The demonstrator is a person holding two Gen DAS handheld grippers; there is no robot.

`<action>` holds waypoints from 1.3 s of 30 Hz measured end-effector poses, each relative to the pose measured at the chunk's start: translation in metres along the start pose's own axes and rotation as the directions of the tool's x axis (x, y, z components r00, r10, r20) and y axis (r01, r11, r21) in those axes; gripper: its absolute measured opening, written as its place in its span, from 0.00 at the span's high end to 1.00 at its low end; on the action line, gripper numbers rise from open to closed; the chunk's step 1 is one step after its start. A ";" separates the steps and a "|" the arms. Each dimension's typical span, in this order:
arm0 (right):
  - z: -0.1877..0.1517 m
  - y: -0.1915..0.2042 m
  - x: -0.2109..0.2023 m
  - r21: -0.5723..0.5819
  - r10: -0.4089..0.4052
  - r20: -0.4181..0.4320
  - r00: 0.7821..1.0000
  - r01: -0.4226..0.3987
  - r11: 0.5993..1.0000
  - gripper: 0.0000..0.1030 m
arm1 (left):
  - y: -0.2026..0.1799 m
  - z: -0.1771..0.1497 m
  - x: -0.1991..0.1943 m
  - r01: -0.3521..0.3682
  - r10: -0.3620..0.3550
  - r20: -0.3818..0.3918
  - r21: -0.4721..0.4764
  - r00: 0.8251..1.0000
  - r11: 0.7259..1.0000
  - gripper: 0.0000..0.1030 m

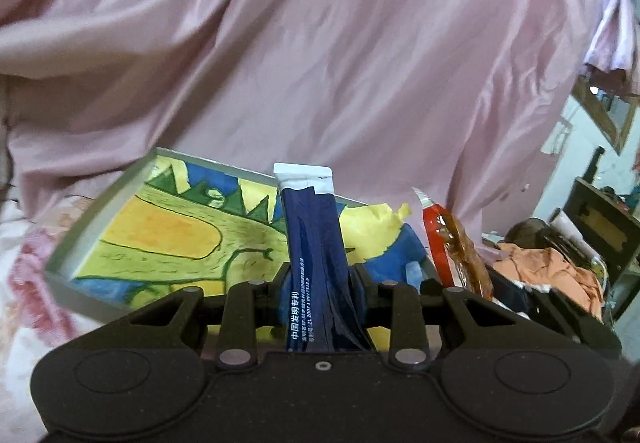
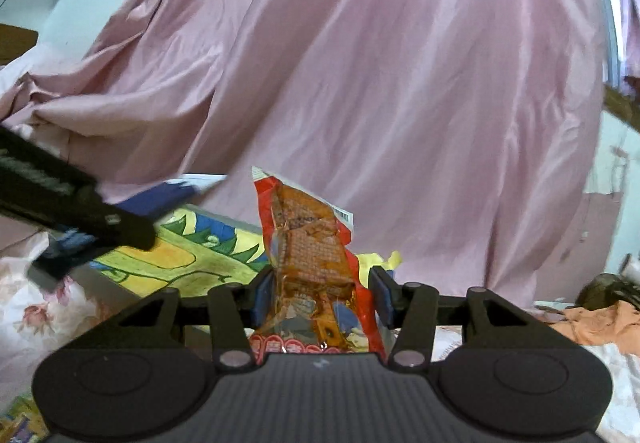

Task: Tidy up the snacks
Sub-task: 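Carry both packs to the grey tray and release them inside, then withdraw both tools from the tray back toward the remaining snacks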

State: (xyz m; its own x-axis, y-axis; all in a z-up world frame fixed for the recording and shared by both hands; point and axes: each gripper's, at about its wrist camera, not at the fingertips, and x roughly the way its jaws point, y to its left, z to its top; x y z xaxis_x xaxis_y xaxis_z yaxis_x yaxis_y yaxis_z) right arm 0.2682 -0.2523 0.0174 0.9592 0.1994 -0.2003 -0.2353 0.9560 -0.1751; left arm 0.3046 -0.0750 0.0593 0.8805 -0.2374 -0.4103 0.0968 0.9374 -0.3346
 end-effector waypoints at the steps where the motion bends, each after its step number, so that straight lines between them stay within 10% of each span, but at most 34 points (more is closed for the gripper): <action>1: -0.002 -0.001 0.005 0.005 0.003 0.005 1.000 -0.003 1.000 0.47 | -0.001 0.002 0.010 -0.003 0.003 -0.008 -0.004 1.000 1.000 0.69; 14: -0.030 -0.011 0.044 0.117 0.076 -0.052 0.996 -0.069 0.991 0.28 | 0.011 0.007 0.078 -0.063 0.055 -0.111 -0.061 0.992 0.996 0.66; 16: -0.029 -0.011 0.049 0.138 0.083 -0.059 0.995 -0.074 0.988 0.28 | 0.014 0.008 0.077 -0.061 0.053 -0.107 -0.076 0.993 0.995 0.52; 28: -0.014 -0.021 0.030 0.203 0.038 -0.013 0.999 -0.035 0.979 0.01 | 0.016 0.018 0.026 -0.045 0.044 -0.015 -0.061 0.999 0.997 0.05; 39: 0.019 -0.020 -0.029 0.234 -0.068 0.071 0.995 0.050 0.971 0.00 | 0.018 0.014 -0.058 -0.064 0.068 0.128 -0.031 0.989 0.997 0.01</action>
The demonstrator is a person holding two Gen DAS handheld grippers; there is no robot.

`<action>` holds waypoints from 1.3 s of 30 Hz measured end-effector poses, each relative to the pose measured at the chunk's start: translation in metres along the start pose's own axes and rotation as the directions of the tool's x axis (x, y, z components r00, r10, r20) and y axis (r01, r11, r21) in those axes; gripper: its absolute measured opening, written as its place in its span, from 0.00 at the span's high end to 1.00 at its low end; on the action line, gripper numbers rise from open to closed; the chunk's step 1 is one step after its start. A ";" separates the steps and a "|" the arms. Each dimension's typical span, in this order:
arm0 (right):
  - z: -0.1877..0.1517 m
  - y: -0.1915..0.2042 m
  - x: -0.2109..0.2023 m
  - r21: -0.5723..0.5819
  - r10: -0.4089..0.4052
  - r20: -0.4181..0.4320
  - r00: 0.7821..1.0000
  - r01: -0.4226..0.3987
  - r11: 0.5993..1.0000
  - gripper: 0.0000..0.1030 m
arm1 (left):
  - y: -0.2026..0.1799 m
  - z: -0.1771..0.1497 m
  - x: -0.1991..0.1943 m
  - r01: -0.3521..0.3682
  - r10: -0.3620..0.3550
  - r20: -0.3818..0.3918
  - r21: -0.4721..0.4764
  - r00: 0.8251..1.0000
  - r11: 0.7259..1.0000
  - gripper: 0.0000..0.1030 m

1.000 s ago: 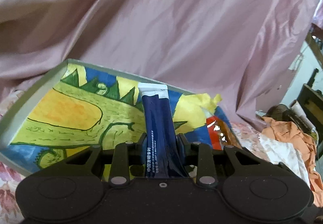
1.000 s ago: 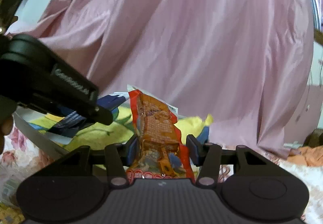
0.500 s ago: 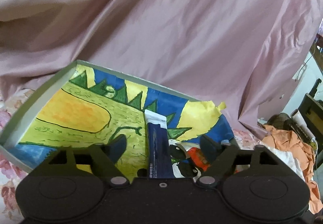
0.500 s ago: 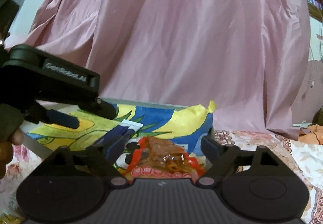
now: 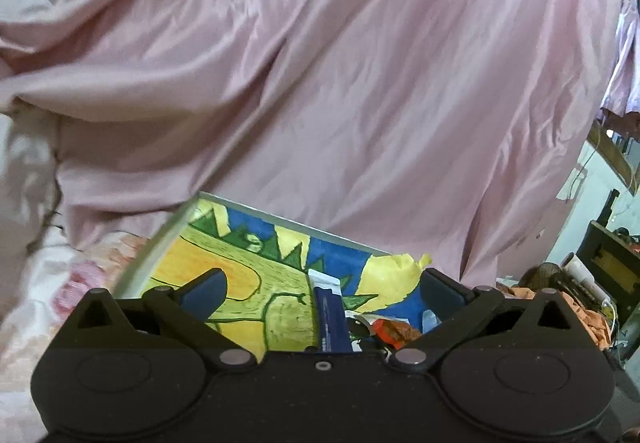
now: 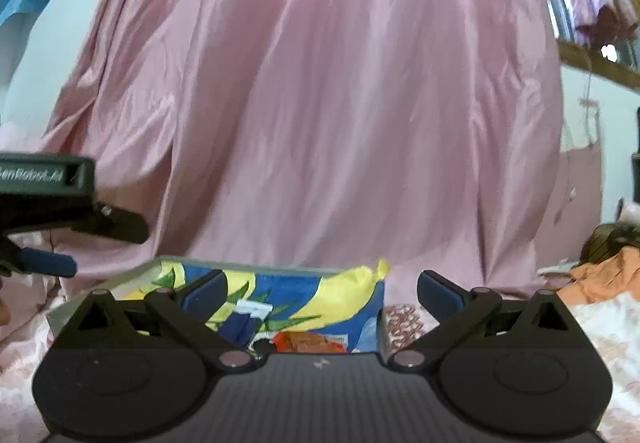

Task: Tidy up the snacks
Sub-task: 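Withdraw both tools from the tray back toward the remaining snacks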

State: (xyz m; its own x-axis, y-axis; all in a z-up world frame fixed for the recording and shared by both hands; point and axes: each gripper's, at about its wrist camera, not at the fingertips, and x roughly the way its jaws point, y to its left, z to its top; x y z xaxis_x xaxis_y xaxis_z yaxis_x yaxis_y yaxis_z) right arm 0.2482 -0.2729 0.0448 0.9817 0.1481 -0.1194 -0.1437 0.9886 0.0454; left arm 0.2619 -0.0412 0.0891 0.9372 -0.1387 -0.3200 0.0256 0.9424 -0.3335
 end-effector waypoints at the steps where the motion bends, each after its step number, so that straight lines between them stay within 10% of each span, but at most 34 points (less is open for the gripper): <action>1: 0.002 0.001 -0.007 0.004 -0.006 0.009 1.000 0.006 1.000 0.00 | 0.000 -0.001 -0.006 0.001 -0.001 0.007 0.006 1.000 1.000 0.01; 25: -0.013 0.036 -0.143 -0.040 -0.011 -0.018 1.000 0.011 0.999 0.00 | 0.028 -0.066 -0.139 -0.038 0.033 0.045 0.101 0.998 0.994 0.01; 39: -0.039 0.046 -0.182 -0.094 -0.011 -0.148 0.989 -0.003 0.996 0.00 | 0.049 -0.112 -0.162 -0.027 0.035 -0.057 0.142 0.998 0.990 0.01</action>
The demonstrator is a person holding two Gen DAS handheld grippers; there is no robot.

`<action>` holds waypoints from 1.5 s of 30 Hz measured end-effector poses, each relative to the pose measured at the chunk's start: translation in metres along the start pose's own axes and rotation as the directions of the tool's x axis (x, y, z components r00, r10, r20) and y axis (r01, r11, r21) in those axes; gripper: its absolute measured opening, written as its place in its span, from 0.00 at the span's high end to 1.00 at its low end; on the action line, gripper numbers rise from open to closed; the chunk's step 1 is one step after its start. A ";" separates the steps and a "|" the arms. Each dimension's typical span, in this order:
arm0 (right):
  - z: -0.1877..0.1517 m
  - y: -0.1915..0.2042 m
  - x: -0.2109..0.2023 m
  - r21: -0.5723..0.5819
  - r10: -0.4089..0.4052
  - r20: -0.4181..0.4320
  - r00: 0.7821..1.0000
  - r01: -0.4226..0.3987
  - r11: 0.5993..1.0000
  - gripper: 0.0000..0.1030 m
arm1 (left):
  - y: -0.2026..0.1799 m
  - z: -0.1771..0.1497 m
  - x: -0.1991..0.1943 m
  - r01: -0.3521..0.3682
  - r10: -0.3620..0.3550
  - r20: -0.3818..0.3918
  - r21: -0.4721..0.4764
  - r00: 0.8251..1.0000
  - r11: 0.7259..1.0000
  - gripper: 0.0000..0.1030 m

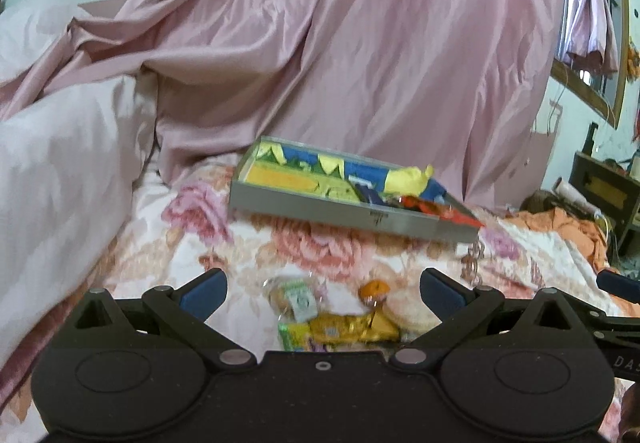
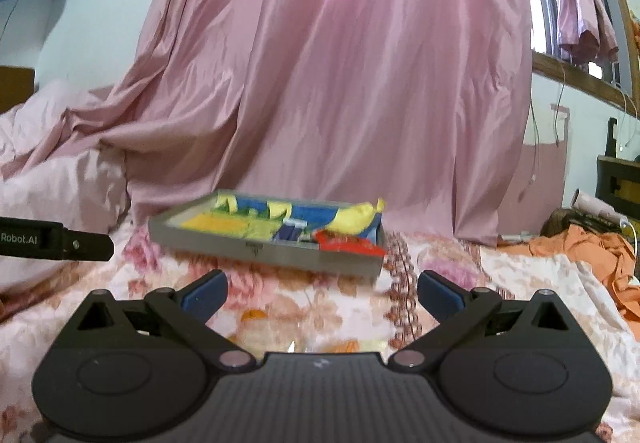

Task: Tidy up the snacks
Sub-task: 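Withdraw both tools from the tray back toward the remaining snacks, then grasp yellow-green biscuit pack with left tool while right tool grasps bread bag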

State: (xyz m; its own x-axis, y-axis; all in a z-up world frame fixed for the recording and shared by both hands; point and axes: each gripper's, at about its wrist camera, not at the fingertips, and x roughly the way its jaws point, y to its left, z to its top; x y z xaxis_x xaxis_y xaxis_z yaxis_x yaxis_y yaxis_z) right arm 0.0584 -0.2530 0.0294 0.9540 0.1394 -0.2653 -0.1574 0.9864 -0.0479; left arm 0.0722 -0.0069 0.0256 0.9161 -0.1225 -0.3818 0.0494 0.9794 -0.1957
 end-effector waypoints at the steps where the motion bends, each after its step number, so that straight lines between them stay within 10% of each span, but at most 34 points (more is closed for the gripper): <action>1: -0.002 0.001 -0.001 -0.003 -0.001 -0.015 1.000 0.001 1.000 0.00 | 0.001 -0.003 0.001 0.001 -0.001 -0.011 0.003 1.000 1.000 0.01; 24: -0.048 0.019 0.044 -0.084 -0.035 -0.319 0.947 0.009 0.996 0.00 | -0.004 -0.045 0.054 0.010 0.021 -0.295 0.105 0.955 0.994 0.01; 39: -0.065 0.015 0.085 -0.125 -0.127 -0.308 0.943 0.092 0.988 0.00 | -0.010 -0.048 0.120 0.053 0.013 -0.470 0.128 0.882 0.990 0.01; 45: -0.071 0.019 0.101 -0.176 -0.181 -0.299 0.937 0.133 0.975 0.00 | -0.013 -0.049 0.128 0.028 0.081 -0.456 0.228 0.886 0.973 0.01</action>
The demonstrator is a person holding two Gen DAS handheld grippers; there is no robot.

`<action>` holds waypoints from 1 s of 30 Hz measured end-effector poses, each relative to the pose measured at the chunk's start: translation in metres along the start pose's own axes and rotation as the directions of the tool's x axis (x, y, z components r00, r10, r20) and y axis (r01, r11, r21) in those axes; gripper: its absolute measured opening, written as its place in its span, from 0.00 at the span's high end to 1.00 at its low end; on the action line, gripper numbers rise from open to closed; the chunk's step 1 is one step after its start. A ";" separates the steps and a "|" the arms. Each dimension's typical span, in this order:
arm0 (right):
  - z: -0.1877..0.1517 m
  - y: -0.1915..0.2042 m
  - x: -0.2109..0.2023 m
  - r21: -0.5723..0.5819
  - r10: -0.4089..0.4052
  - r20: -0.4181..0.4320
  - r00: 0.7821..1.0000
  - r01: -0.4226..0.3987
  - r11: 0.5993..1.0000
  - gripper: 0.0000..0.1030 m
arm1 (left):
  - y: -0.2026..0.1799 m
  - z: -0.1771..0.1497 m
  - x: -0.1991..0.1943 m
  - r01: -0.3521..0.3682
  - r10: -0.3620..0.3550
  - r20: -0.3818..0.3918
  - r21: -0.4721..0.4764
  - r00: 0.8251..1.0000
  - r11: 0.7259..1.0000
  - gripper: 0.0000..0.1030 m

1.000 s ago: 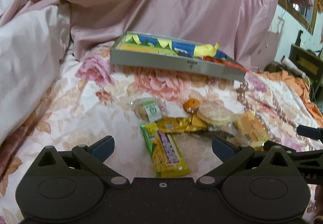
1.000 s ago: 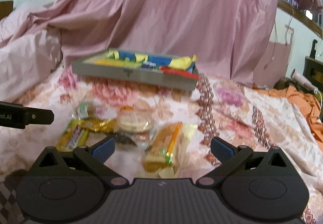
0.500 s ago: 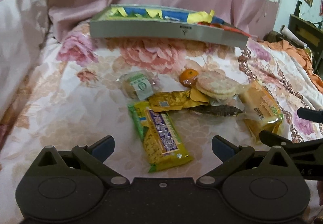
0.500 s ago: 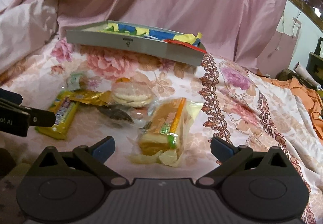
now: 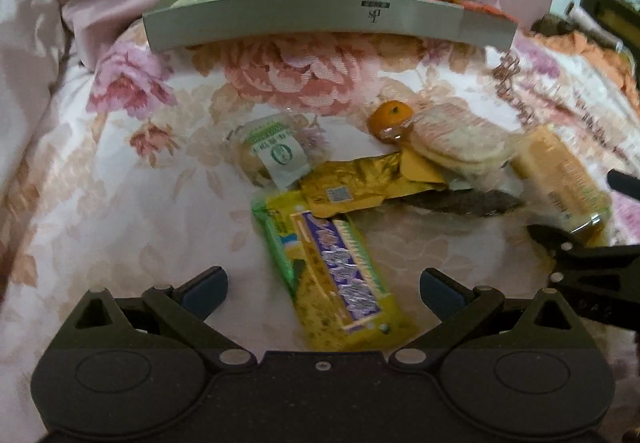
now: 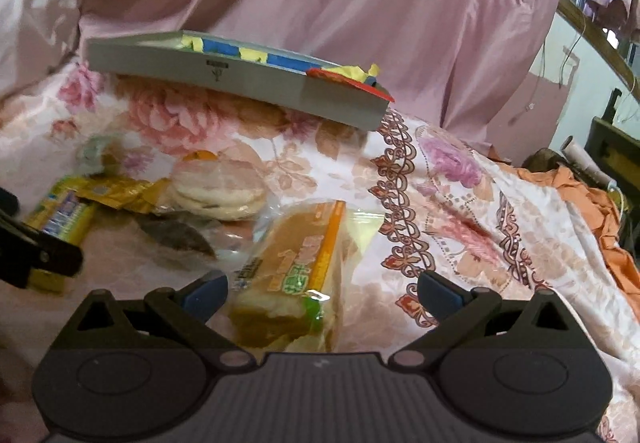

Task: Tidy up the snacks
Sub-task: 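Grasp yellow-green biscuit pack with left tool while right tool grasps bread bag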

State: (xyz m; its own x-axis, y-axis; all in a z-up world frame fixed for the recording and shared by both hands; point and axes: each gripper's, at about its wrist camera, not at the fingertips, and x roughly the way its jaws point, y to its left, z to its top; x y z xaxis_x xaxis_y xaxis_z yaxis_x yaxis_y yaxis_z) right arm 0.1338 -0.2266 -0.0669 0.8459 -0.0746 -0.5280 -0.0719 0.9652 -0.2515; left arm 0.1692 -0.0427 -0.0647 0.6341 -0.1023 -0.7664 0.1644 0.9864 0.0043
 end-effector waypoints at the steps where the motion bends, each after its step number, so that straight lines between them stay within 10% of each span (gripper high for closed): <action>1: -0.001 0.000 0.003 0.002 0.001 -0.007 1.000 -0.001 1.000 0.00 | -0.001 0.000 0.001 -0.015 0.015 -0.002 0.017 1.000 1.000 0.01; 30: 0.000 0.000 0.007 0.068 0.105 -0.006 0.994 -0.105 0.992 0.41 | -0.001 -0.006 -0.003 0.085 -0.088 0.042 0.062 0.995 0.994 0.47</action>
State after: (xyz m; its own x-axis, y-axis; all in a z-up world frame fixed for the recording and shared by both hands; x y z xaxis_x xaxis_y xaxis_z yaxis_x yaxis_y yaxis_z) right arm 0.1398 -0.2269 -0.0707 0.8302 0.0258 -0.5568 -0.1241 0.9824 -0.1395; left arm 0.1626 -0.0423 -0.0668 0.6483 -0.1939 -0.7363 0.2640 0.9643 -0.0214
